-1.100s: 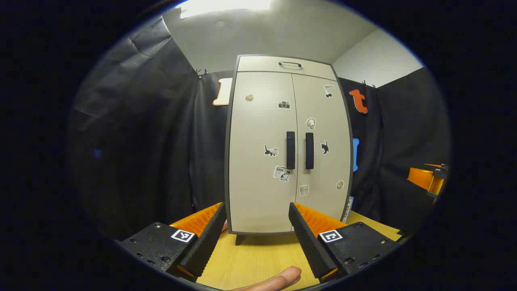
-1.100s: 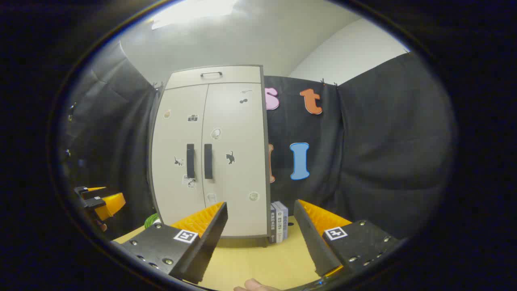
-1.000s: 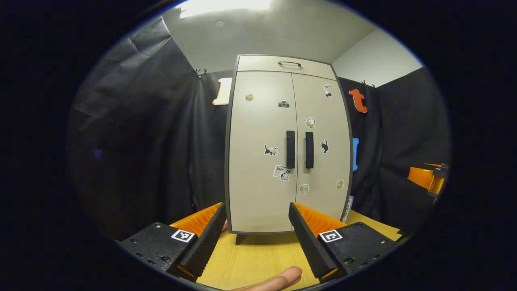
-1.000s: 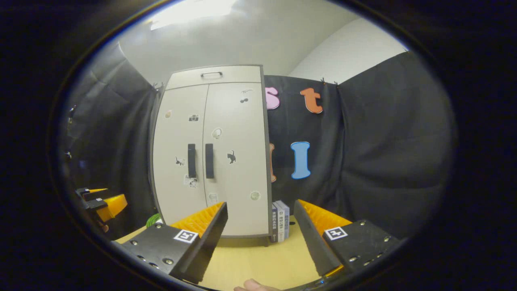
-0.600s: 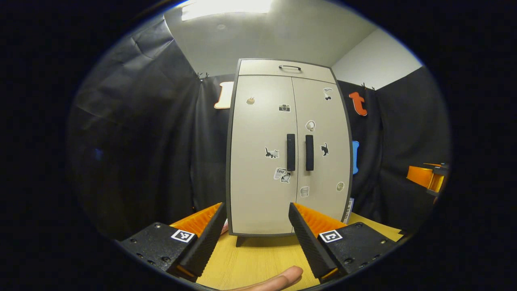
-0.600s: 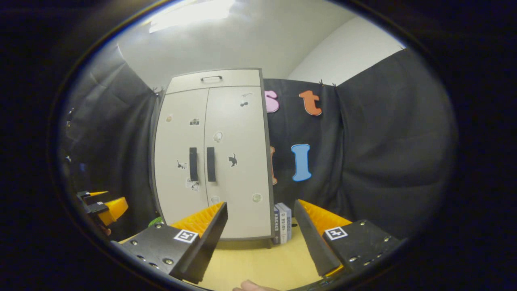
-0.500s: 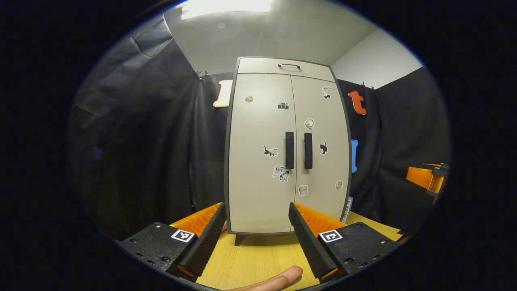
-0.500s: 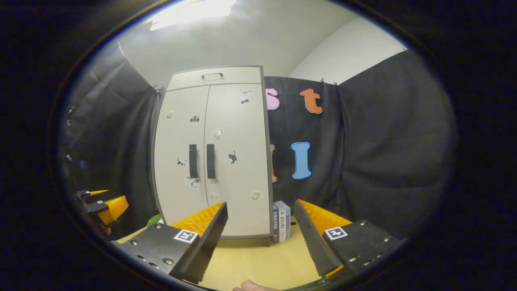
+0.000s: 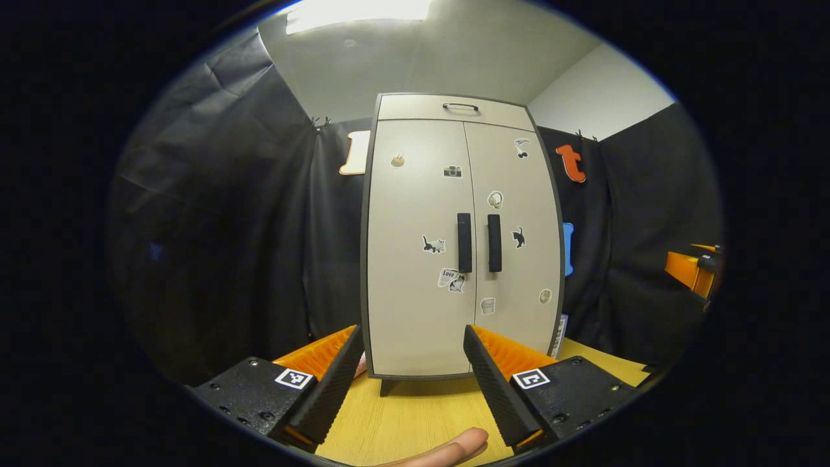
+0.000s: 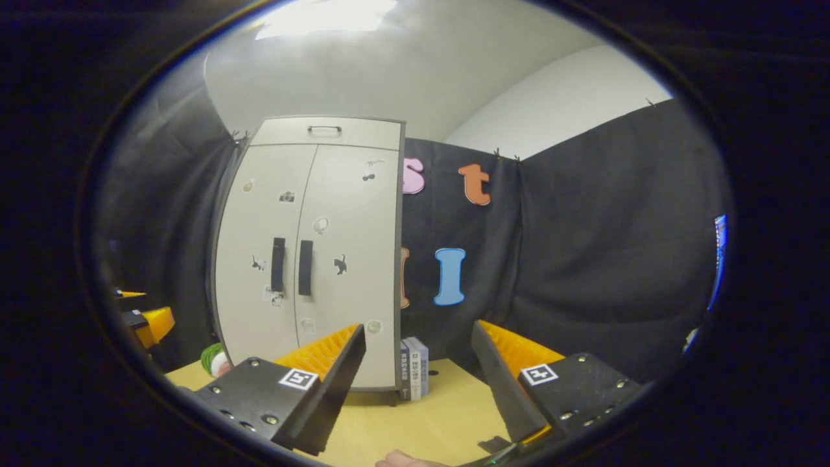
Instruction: Open the right door of the double-door shoe cabinet with the right hand, and open the left door with the left hand.
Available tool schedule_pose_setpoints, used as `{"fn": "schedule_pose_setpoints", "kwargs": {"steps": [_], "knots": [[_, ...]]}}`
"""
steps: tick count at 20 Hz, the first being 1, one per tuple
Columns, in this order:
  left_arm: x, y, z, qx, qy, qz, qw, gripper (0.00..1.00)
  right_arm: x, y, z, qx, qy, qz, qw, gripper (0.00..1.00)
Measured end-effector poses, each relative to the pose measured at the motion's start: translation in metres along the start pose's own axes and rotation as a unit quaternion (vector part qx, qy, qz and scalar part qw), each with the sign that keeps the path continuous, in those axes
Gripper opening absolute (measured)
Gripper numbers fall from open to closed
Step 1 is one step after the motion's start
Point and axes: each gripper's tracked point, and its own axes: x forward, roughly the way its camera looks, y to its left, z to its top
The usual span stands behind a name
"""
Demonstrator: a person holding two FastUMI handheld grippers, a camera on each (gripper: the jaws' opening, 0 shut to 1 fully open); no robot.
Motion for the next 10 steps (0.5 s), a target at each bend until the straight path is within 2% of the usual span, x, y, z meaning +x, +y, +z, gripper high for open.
{"fn": "schedule_pose_setpoints", "kwargs": {"steps": [1, 2, 3, 4, 9, 10], "knots": [[0.0, 0.001, -0.001, 0.0, 0.003, 0.0, 1.0, 0.96, 0.001, 0.003, -0.002, 0.002, 0.003, 0.004, 1.0, 0.94], [0.002, 0.002, -0.003, -0.001, 0.005, 0.001, 1.0, 0.96, 0.002, 0.006, -0.002, 0.003, 0.004, 0.008, 1.0, 0.98], [0.002, 0.002, -0.003, -0.001, 0.006, 0.0, 1.0, 0.93, 0.003, 0.008, -0.004, 0.003, 0.006, 0.01, 1.0, 0.98], [0.004, 0.001, -0.005, -0.003, 0.007, -0.001, 1.0, 0.96, 0.006, 0.011, -0.005, 0.002, 0.01, 0.011, 1.0, 0.98], [0.009, 0.007, -0.014, -0.015, 0.013, -0.004, 1.0, 0.96, 0.029, 0.028, -0.018, 0.01, 0.023, 0.027, 0.999, 0.98], [0.01, 0.008, -0.016, -0.018, 0.013, -0.005, 1.0, 0.96, 0.037, 0.034, -0.02, 0.01, 0.025, 0.032, 0.999, 0.94]]}}
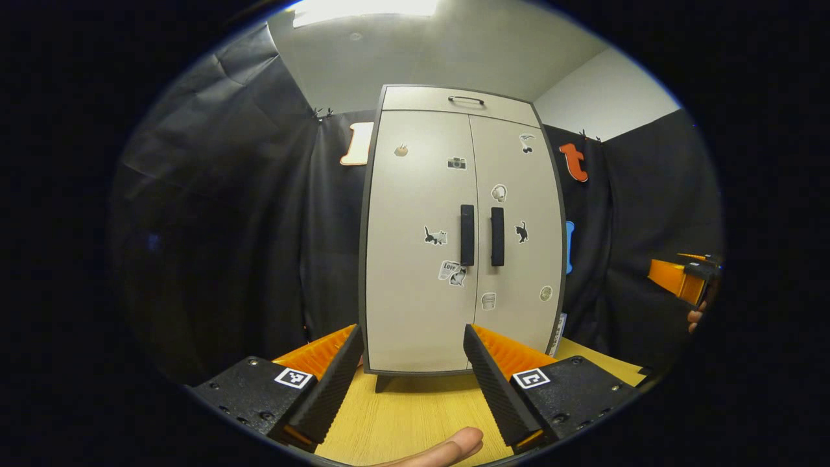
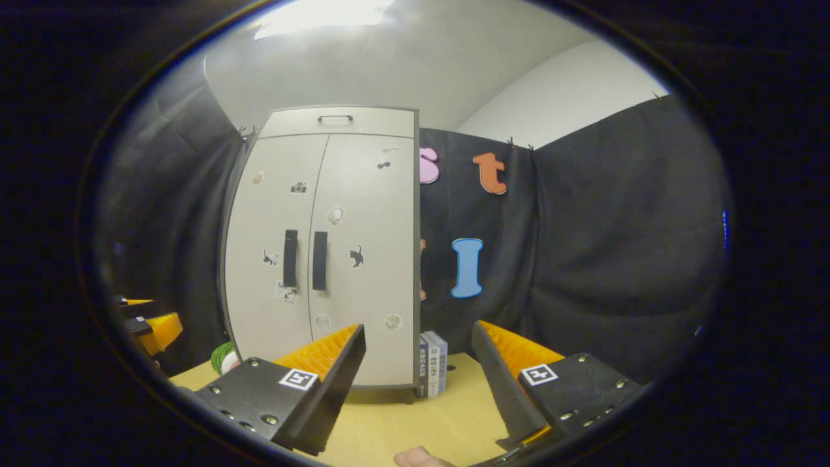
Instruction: Open the right door of the double-door shoe cabinet with the right hand, and open the left door with the left hand.
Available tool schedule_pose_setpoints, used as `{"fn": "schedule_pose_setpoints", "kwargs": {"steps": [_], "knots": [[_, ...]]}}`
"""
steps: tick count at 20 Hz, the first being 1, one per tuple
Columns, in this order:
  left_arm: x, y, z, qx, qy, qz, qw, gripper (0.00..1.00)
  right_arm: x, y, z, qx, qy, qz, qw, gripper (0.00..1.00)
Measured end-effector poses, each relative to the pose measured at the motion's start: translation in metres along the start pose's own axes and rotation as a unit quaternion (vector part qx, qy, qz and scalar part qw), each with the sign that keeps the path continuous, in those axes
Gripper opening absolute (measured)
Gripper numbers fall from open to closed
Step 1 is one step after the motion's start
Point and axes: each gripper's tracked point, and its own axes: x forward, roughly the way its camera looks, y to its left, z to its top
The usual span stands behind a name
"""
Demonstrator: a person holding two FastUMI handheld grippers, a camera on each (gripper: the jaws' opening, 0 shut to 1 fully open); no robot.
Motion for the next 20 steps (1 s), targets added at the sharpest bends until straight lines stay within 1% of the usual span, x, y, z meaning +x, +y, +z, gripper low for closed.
{"fn": "schedule_pose_setpoints", "kwargs": {"steps": [1, 2, 3, 4, 7, 9, 10, 11, 15, 16, 17, 18, 20], "knots": [[0.002, 0.002, -0.002, 0.0, -0.002, -0.001, 1.0, 0.96, 0.011, 0.006, -0.001, 0.0, 0.001, 0.006, 1.0, 0.94], [0.003, 0.006, -0.004, -0.001, -0.001, 0.0, 1.0, 0.96, 0.025, 0.01, -0.004, -0.004, 0.005, 0.007, 1.0, 0.98], [0.005, 0.01, -0.007, -0.002, 0.001, 0.003, 1.0, 0.96, 0.038, 0.012, -0.008, -0.006, 0.009, 0.006, 1.0, 0.98], [0.006, 0.014, -0.01, -0.002, 0.004, 0.004, 1.0, 0.96, 0.052, 0.018, -0.012, -0.01, 0.014, 0.013, 1.0, 0.98], [0.009, 0.022, -0.014, -0.014, 0.002, 0.004, 1.0, 0.96, 0.095, 0.047, -0.025, 0.004, 0.044, 0.052, 0.998, 0.98], [0.009, 0.031, -0.019, -0.015, 0.007, 0.01, 1.0, 0.96, 0.126, 0.06, -0.028, 0.006, 0.058, 0.061, 0.996, 0.98], [0.01, 0.035, -0.021, -0.013, 0.009, 0.013, 1.0, 0.96, 0.141, 0.069, -0.025, 0.002, 0.056, 0.067, 0.996, 0.94], [0.009, 0.041, -0.022, -0.012, 0.011, 0.016, 1.0, 0.96, 0.156, 0.08, -0.021, -0.007, 0.05, 0.072, 0.996, 0.98], [0.01, 0.059, -0.03, -0.013, 0.016, 0.025, 0.999, 0.96, 0.205, 0.134, -0.009, -0.026, 0.044, 0.103, 0.993, 0.98], [0.009, 0.062, -0.032, -0.011, 0.021, 0.023, 0.999, 0.96, 0.215, 0.147, -0.005, -0.024, 0.045, 0.11, 0.993, 0.98], [0.009, 0.062, -0.034, -0.008, 0.025, 0.019, 0.999, 0.96, 0.223, 0.157, -0.003, -0.019, 0.049, 0.113, 0.992, 0.94], [0.01, 0.063, -0.035, -0.003, 0.029, 0.016, 0.999, 0.96, 0.232, 0.167, 0.001, -0.007, 0.054, 0.114, 0.992, 0.98], [0.008, 0.063, -0.032, 0.004, 0.029, 0.011, 1.0, 0.96, 0.246, 0.183, 0.011, 0.018, 0.063, 0.115, 0.991, 0.98]]}}
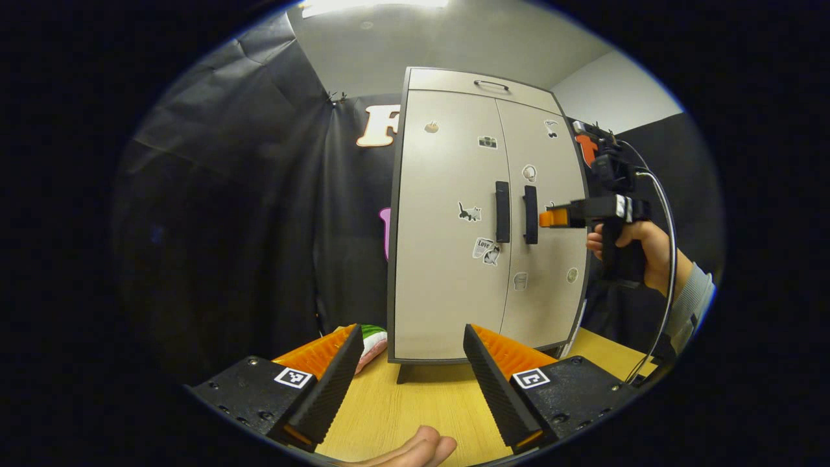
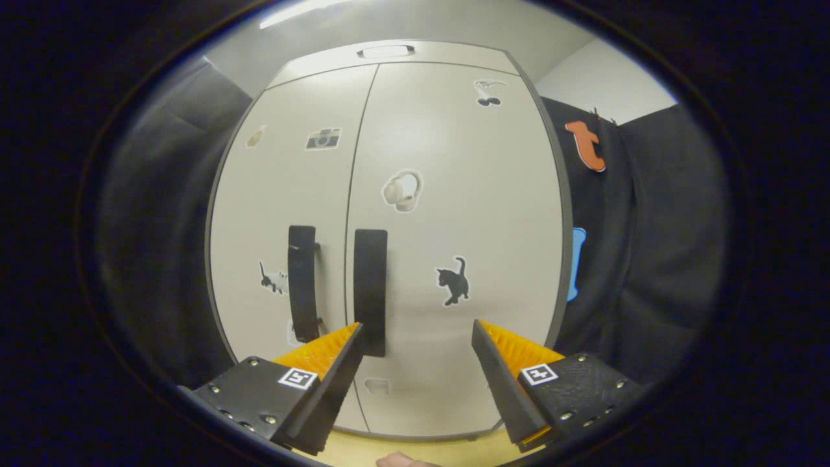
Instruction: Open the right door of the double-door shoe cabinet with the right hand, and open the left door with the left hand.
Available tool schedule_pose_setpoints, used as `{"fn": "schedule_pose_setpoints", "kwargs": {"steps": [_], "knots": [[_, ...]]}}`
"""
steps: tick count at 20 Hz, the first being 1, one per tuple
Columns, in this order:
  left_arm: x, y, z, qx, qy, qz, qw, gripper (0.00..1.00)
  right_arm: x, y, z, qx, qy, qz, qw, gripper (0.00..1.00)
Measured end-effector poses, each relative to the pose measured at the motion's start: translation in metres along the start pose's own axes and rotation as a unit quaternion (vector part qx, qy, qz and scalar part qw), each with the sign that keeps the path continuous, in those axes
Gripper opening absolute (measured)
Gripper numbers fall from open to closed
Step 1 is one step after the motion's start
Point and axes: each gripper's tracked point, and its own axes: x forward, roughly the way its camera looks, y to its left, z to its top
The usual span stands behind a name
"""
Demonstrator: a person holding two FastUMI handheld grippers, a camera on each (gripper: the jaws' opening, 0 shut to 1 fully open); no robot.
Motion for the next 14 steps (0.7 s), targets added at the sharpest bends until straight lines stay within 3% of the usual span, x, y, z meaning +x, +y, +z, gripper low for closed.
{"fn": "schedule_pose_setpoints", "kwargs": {"steps": [4, 5, 8, 11, 14], "knots": [[-0.002, 0.0, 0.012, 0.016, -0.01, 0.0, 1.0, 0.96, 0.024, 0.016, 0.021, 0.025, 0.003, 0.001, 1.0, 0.98], [-0.002, -0.001, 0.016, 0.015, -0.011, 0.002, 1.0, 0.96, 0.029, 0.016, 0.02, 0.02, 0.008, -0.006, 1.0, 0.94], [-0.003, -0.011, 0.02, 0.013, -0.008, -0.005, 1.0, 0.96, 0.042, 0.02, 0.012, 0.022, 0.023, -0.003, 0.999, 0.98], [-0.006, -0.016, 0.03, 0.019, -0.016, -0.005, 1.0, 0.96, 0.05, 0.021, 0.001, 0.051, 0.043, 0.004, 0.998, 0.83], [-0.014, -0.018, 0.039, 0.004, -0.026, 0.002, 1.0, 0.96, 0.048, 0.021, 0.001, 0.038, 0.046, 0.006, 0.998, 0.8]]}}
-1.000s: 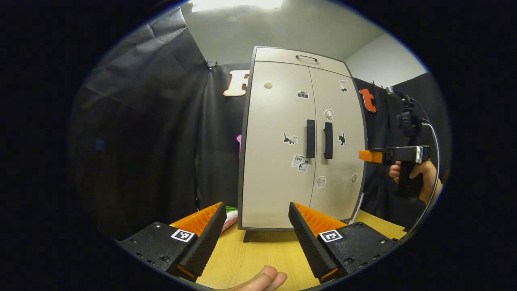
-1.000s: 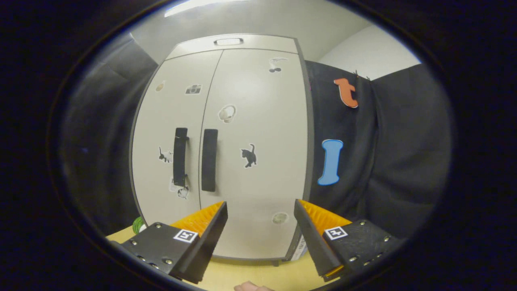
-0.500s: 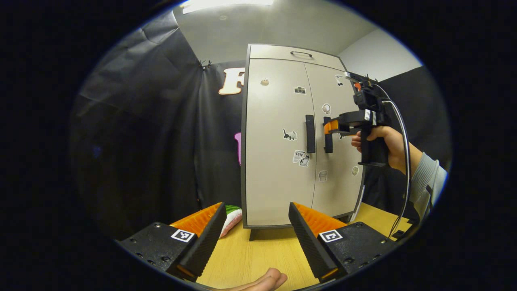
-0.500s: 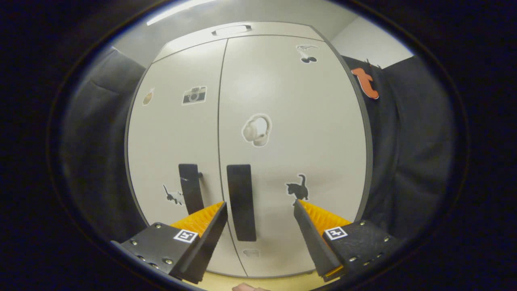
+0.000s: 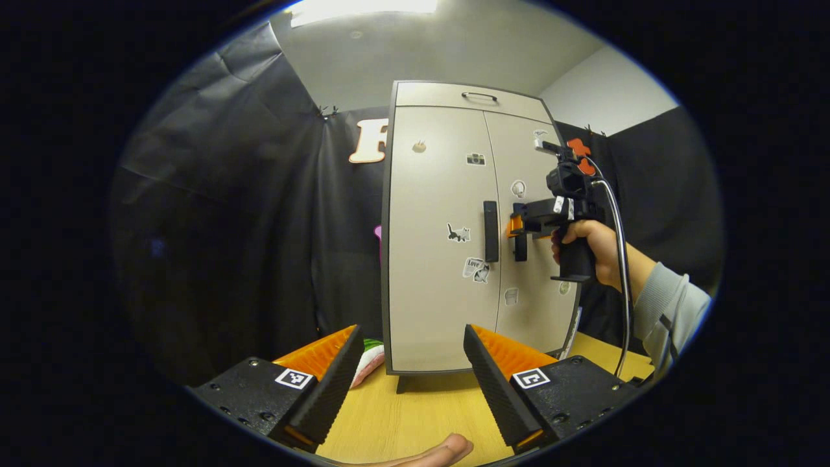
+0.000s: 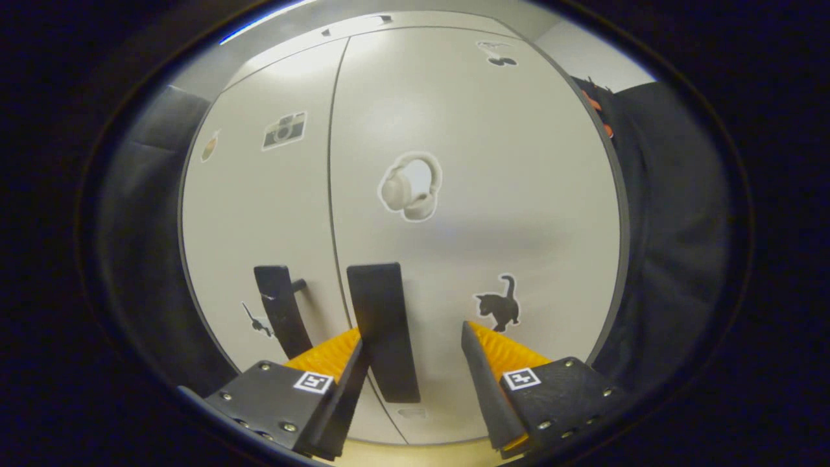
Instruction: Open the right door of the double-door shoe cabinet with the right hand, and open the left door with the left hand.
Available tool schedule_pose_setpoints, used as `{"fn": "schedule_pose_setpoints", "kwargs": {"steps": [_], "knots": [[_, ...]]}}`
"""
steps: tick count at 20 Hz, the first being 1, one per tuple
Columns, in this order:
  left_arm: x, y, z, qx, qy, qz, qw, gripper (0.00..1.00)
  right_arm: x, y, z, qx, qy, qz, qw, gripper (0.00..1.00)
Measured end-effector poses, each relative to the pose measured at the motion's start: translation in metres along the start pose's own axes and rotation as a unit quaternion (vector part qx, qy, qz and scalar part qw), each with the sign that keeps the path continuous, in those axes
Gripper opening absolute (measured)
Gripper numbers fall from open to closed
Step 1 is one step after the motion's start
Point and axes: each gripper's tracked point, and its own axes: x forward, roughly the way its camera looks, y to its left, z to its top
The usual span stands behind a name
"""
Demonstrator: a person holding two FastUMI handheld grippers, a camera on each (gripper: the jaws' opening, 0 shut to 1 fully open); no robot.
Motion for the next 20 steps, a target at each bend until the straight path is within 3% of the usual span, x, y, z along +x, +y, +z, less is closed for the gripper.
{"fn": "schedule_pose_setpoints", "kwargs": {"steps": [1, 2, 5, 6, 7, 13, 14, 20], "knots": [[-0.002, 0.0, 0.002, -0.007, -0.001, 0.0, 1.0, 0.96, 0.001, 0.001, 0.001, 0.002, -0.004, 0.0, 1.0, 0.8], [-0.004, 0.0, 0.004, -0.013, -0.002, 0.0, 1.0, 0.96, 0.001, 0.012, 0.0, 0.0, -0.003, 0.024, 1.0, 0.8], [-0.008, 0.002, 0.004, -0.026, 0.005, 0.008, 1.0, 0.96, 0.001, 0.02, -0.003, -0.022, -0.004, 0.035, 0.999, 0.22], [-0.009, 0.003, 0.003, -0.028, 0.01, 0.01, 1.0, 0.96, 0.006, 0.02, -0.006, -0.014, 0.001, 0.039, 0.999, 0.22], [-0.009, 0.005, 0.002, -0.028, 0.014, 0.012, 0.999, 0.96, -0.001, 0.02, -0.004, -0.003, 0.003, 0.047, 0.999, 0.13], [-0.017, 0.003, 0.009, -0.03, 0.012, 0.02, 0.999, 0.93, -0.018, 0.016, 0.0, -0.011, 0.007, 0.087, 0.996, 0.13], [-0.019, 0.001, 0.01, -0.03, 0.011, 0.021, 0.999, 0.99, -0.02, 0.015, 0.0, -0.012, 0.009, 0.088, 0.996, 0.13], [-0.035, -0.015, 0.021, -0.025, 0.008, 0.011, 1.0, 0.96, -0.039, 0.002, 0.004, -0.025, 0.012, 0.1, 0.995, 0.13]]}}
